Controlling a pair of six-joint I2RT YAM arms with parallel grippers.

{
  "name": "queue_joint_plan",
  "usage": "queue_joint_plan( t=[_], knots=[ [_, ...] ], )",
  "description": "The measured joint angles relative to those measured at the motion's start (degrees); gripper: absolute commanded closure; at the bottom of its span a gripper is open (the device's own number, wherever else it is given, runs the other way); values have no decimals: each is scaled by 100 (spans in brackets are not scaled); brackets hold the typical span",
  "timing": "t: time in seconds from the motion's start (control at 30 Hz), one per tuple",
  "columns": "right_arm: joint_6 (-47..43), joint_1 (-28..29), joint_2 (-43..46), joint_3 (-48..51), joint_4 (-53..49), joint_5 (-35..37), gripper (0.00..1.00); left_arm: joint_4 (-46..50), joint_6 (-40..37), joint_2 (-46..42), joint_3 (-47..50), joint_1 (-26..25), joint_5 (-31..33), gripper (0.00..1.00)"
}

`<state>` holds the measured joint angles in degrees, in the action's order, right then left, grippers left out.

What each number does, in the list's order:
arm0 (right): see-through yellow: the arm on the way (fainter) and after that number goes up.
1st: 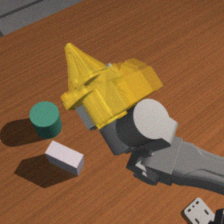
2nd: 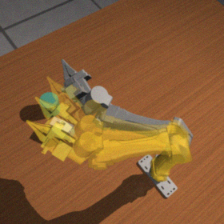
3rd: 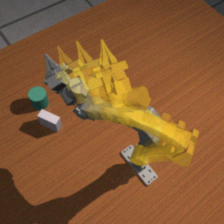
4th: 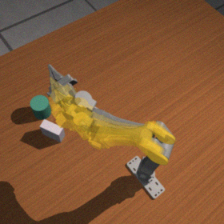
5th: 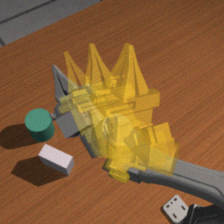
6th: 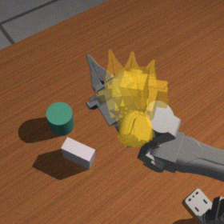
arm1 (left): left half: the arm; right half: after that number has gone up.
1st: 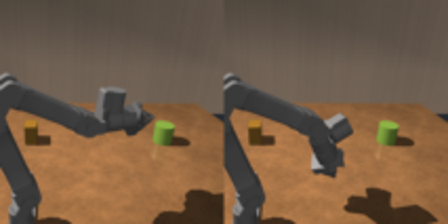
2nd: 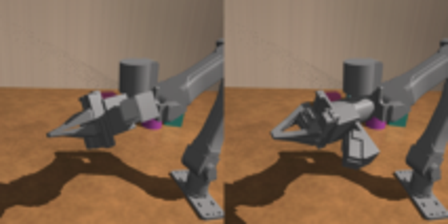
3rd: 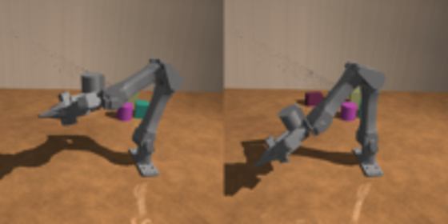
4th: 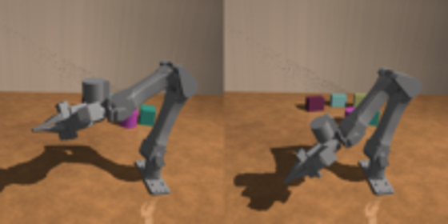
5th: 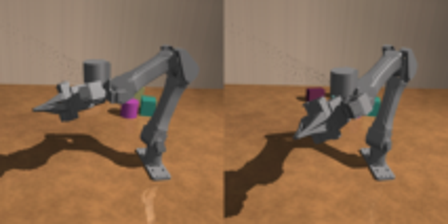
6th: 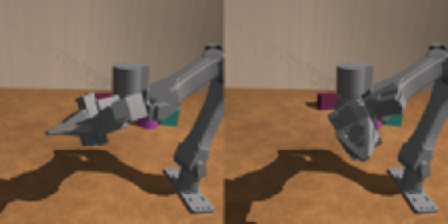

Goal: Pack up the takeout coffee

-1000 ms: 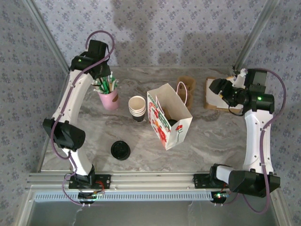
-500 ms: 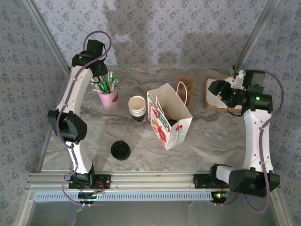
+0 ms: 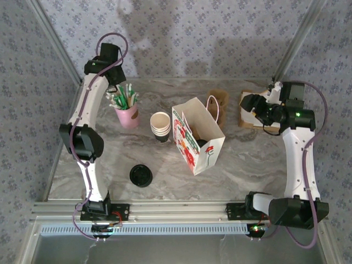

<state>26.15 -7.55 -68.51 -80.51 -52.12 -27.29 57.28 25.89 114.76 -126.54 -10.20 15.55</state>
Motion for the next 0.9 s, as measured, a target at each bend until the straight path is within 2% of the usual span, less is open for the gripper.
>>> queue_joint_plan(
  t=[0.2,0.37,0.57,0.7,0.9],
  knots=[
    [42,142,0,-22,-7,101,28,308,-256,-170,-656,-385,437,100],
    [87,186,7,-197,-31,138,28,632,-448,-695,-1314,-778,817,100],
    [205,264,96,-328,-44,131,28,817,-748,-1532,-2057,-1620,1154,100],
    [278,310,227,-332,-79,92,28,813,-940,-2074,-2151,-2146,925,100],
    [297,367,354,-339,-221,59,28,748,-1071,-2439,-2151,-2286,-245,100]
  ],
)
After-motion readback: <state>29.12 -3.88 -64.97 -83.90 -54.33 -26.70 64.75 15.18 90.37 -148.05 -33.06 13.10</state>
